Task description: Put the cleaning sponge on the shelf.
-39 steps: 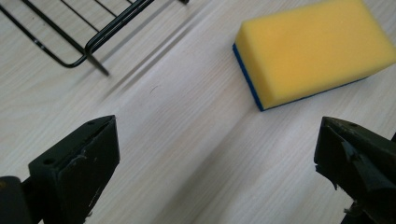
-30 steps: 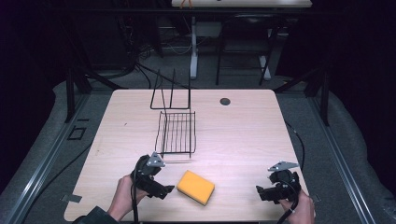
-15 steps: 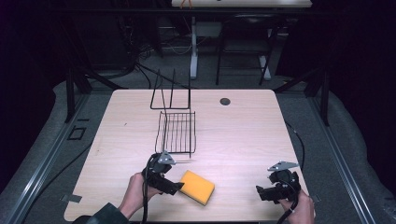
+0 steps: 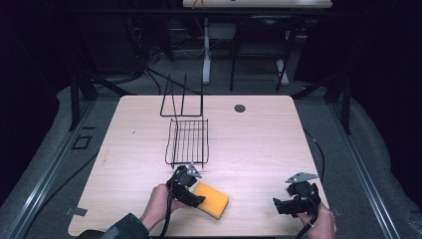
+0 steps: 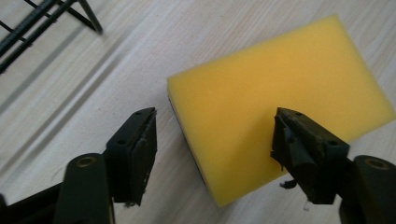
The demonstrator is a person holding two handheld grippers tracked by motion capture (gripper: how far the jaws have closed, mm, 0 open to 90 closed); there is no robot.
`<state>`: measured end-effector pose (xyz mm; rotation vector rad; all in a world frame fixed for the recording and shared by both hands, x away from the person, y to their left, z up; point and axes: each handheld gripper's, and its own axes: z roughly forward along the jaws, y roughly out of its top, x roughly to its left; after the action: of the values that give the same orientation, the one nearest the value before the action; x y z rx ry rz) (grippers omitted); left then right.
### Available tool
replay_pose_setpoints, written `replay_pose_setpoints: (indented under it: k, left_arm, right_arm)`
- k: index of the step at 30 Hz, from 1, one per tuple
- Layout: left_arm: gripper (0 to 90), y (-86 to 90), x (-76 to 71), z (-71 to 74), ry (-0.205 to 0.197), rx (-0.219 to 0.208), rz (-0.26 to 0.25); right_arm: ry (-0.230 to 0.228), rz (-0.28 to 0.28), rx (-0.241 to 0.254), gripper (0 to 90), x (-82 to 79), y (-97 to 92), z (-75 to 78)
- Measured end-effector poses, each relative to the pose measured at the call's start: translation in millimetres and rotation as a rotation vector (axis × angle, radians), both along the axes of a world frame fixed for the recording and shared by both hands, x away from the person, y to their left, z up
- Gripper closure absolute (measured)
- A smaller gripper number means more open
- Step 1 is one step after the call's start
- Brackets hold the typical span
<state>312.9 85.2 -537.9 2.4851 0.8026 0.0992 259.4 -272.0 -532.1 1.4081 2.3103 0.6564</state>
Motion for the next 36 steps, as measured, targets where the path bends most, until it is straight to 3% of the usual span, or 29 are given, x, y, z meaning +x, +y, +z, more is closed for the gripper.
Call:
replay_pose_setpoints:
  k: [6, 16, 25, 36]
  left_arm:
    - [47.8, 0.2, -0.7, -3.1, 0.043, -0.019, 0.005]
    - [60.8, -0.2, -3.3, -5.0, 0.031, -0.025, 0.003]
    - [68.1, -0.1, -5.1, -5.0, 0.014, -0.034, 0.002]
    - [69.3, 2.3, -5.0, -1.5, 0.011, -0.055, 0.002]
  right_arm:
    - [-0.005, -0.001, -0.001, 9.9, -0.5, 0.4, 0.1]
    - [-0.005, 0.001, -0.004, 11.1, -0.2, 2.0, -0.6]
    - [-0.007, 0.001, -0.003, 11.3, -0.3, 1.5, -0.4]
    - [-0.009, 0.003, 0.0, 11.5, -0.6, 1.2, 0.1]
